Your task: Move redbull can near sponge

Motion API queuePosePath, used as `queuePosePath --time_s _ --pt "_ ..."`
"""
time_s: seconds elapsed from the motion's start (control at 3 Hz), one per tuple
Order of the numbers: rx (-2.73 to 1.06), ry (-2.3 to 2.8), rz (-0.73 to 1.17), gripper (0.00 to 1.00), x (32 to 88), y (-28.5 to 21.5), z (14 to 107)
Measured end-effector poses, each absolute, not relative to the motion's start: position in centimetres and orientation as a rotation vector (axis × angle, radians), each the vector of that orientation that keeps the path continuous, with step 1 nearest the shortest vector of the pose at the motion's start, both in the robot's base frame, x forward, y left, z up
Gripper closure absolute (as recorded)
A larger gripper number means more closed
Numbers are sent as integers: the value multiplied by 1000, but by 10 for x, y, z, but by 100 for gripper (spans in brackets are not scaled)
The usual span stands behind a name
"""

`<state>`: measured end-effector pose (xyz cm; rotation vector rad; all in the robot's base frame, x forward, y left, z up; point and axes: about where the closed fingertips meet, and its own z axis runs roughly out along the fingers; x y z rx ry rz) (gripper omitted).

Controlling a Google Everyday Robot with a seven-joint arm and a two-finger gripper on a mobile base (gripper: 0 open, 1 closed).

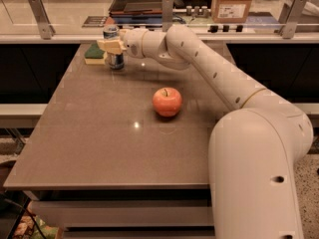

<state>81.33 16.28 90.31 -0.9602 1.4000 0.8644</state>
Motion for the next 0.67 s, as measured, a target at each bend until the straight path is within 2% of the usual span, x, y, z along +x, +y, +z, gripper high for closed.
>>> queuePosePath --time_s 0.33,0.67 --pt "-963 1399 868 13 812 166 903" --pt "-965 1398 872 0 812 169 902"
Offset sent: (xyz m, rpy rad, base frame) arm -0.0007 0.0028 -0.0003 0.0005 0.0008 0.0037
